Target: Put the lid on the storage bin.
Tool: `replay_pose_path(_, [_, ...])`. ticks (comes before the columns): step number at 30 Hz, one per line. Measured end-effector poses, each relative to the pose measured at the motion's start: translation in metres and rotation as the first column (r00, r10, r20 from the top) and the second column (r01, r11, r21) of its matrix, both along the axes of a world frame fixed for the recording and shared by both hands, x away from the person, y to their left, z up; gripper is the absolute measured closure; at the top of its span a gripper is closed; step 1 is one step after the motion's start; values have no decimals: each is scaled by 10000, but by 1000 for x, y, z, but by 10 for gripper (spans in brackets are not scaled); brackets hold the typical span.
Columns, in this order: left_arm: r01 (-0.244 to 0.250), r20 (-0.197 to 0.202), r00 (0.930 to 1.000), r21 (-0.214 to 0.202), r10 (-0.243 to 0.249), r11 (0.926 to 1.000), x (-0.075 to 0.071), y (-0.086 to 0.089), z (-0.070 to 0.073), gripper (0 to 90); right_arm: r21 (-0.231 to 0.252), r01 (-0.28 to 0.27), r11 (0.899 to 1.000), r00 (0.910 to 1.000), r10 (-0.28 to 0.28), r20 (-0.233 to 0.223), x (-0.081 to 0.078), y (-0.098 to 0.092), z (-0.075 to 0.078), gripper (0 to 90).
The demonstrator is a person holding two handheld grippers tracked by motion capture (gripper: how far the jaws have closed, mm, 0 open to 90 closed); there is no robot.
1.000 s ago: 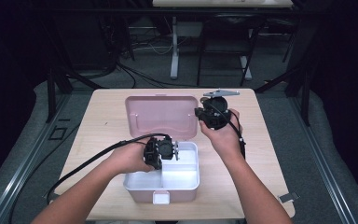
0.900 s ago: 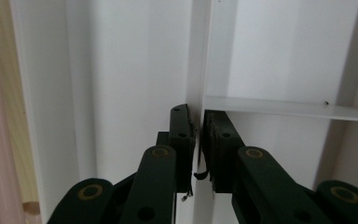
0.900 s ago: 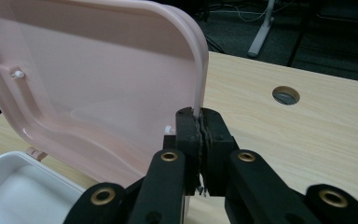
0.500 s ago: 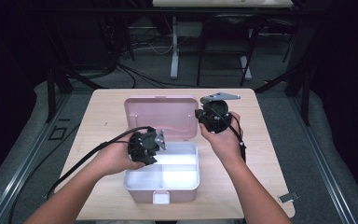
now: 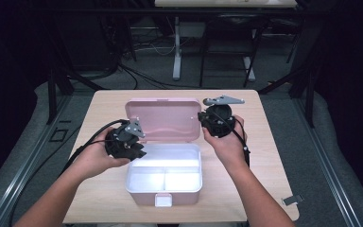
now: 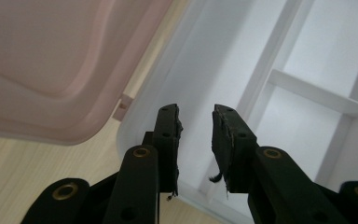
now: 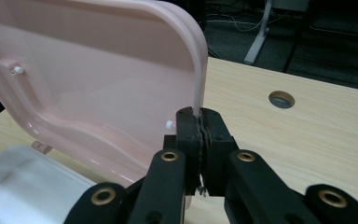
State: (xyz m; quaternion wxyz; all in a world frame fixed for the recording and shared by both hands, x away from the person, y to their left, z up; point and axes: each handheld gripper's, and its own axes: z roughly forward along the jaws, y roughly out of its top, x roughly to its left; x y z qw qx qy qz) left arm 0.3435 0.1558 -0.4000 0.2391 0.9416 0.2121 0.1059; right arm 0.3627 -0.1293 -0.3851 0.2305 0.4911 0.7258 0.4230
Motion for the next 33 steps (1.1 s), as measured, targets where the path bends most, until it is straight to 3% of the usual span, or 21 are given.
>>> replay_pose_path(1, [-104,46,9999,-97,105,9999,0,3,1,713,127,-202,9997,9998,202,-64,0,-1,0,879])
replay_pose_path(6, [-776,101,9969,-617,783,9951,2,19,3,703,-5,-64,10000,10000,64,76,-4,0,0,879])
replay_pose_path(10, [-1005,63,9948,-1036,1017,9895,1,27,5,694,-73,-85,9999,9999,86,101,-7,0,1,879])
replay_pose_path(14, [-1295,284,9906,-1178,1338,9845,1,35,7,700,-122,-185,9998,9996,187,205,-10,-1,0,879])
replay_pose_path(20, [-1832,628,9791,-1415,1935,9728,4,46,12,691,-161,-266,9995,9991,271,315,-16,-1,0,879])
replay_pose_path(29, [-2151,890,9678,-1949,2356,9570,10,53,17,669,-280,-293,9992,9979,308,564,-23,-2,-2,879])
replay_pose_path(31, [-2140,1122,9640,-2101,2410,9540,11,53,19,677,-248,-337,9991,9978,350,560,-24,-2,-2,879])
replay_pose_path(33, [-2251,1172,9591,-2355,2575,9455,13,53,20,680,-275,-285,9992,9979,300,578,-25,-2,-2,879])
